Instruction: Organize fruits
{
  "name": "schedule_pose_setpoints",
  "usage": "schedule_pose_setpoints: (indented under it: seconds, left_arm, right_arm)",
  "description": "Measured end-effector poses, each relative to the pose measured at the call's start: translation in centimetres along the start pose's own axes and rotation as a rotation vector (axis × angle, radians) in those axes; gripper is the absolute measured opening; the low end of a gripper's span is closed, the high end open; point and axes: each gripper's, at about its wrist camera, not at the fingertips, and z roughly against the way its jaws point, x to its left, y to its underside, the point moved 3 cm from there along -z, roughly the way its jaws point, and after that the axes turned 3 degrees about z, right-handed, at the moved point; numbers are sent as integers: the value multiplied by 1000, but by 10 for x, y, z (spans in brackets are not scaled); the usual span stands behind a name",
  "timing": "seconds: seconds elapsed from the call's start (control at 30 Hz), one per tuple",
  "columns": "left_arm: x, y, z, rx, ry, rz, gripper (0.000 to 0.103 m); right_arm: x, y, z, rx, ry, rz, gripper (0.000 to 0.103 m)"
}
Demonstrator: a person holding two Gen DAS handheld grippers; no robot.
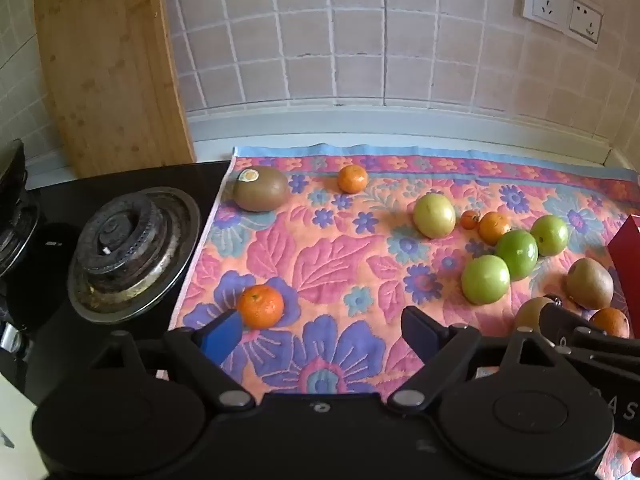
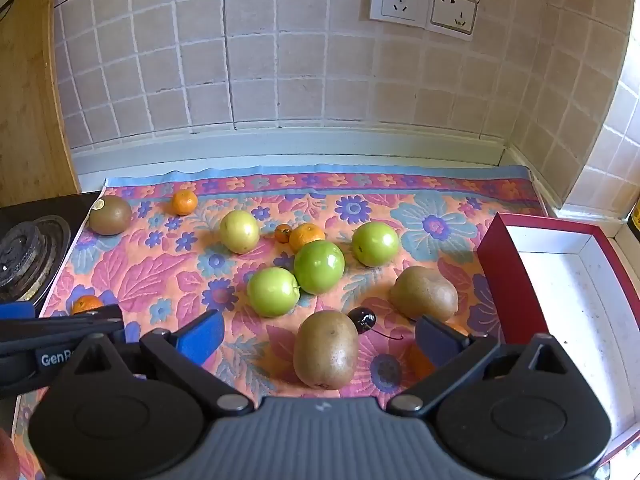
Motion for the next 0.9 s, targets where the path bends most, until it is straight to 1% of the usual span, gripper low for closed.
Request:
schedule_pose_setpoints:
  seconds: [0.07, 0.17, 0.2, 0.27, 0.4, 0.47, 0.53, 0.9]
  left_arm:
    - [0, 0, -1, 19, 1, -4, 102]
    - [0, 0, -3, 17, 3, 4, 102]
    - [7, -1, 0, 17, 0, 10, 102]
    - [11, 3, 2, 18, 4, 14, 102]
    - [13, 8, 3, 28, -9, 18, 102]
    - [12, 5, 2, 46, -14, 12, 102]
    - [14, 5, 2, 50, -2, 15, 102]
    - [19, 1, -1, 60, 3, 22, 102]
  right_arm:
    - [0, 0, 0, -1, -4, -4, 103]
    - [2, -1, 3, -3, -12, -7, 103]
    - [4, 0, 4, -8, -11, -1, 103]
    - [9, 0, 5, -8, 5, 11, 103]
    - [14, -2, 10, -9, 5, 15, 103]
    - [15, -6, 9, 2, 8, 17, 103]
    - [16, -7, 9, 4, 10, 12, 103]
    - [24, -6, 10, 4, 14, 8, 103]
